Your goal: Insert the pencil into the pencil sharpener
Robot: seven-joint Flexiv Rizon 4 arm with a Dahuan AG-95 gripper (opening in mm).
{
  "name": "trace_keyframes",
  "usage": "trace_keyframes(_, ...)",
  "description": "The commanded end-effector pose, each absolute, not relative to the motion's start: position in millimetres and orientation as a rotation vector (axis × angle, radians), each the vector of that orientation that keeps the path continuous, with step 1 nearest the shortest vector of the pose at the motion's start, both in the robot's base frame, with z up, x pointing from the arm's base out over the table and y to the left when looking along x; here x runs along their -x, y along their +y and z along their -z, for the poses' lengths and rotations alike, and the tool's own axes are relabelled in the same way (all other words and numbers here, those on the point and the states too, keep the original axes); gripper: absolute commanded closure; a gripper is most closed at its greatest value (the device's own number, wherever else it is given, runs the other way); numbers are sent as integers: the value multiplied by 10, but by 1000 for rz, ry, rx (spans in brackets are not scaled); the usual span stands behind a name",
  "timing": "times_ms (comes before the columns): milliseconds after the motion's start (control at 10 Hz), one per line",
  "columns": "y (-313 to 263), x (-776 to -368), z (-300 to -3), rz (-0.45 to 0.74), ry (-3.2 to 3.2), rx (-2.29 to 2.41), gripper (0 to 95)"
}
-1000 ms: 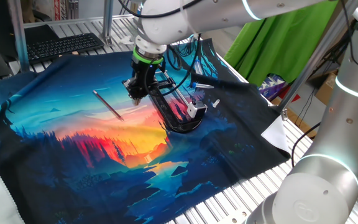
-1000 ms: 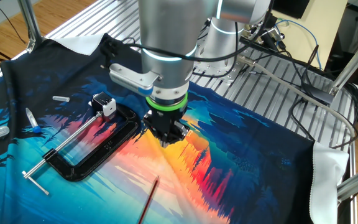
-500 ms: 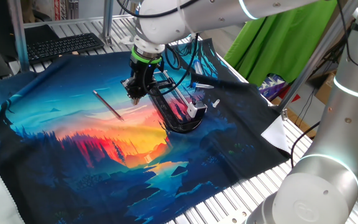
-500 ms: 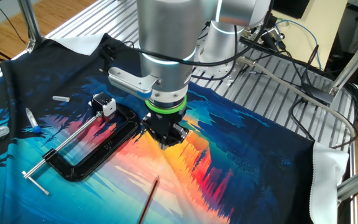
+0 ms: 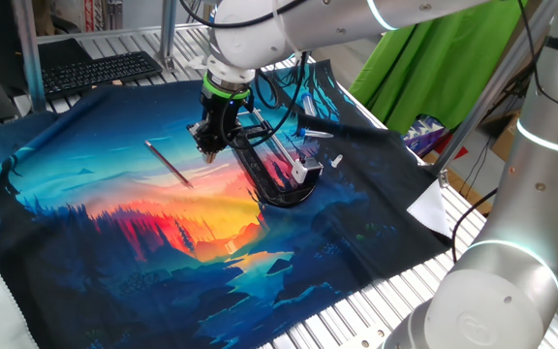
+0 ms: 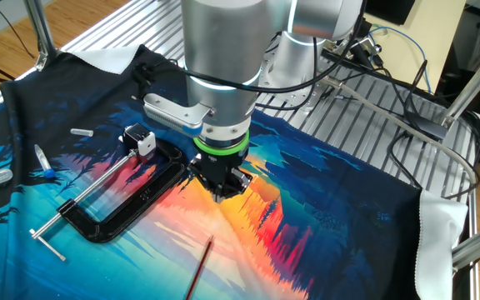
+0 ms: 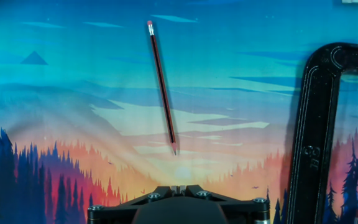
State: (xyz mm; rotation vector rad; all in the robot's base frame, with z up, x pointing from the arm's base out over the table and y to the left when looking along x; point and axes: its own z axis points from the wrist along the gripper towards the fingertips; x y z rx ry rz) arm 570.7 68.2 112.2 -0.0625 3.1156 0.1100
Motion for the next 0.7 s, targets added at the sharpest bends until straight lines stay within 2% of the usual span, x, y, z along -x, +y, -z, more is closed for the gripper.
trace_keyframes(100,682,-5712,-1117,-110,3116,68,950)
trace_keyframes(700,691,-5728,-1079,-110,3114,69,950)
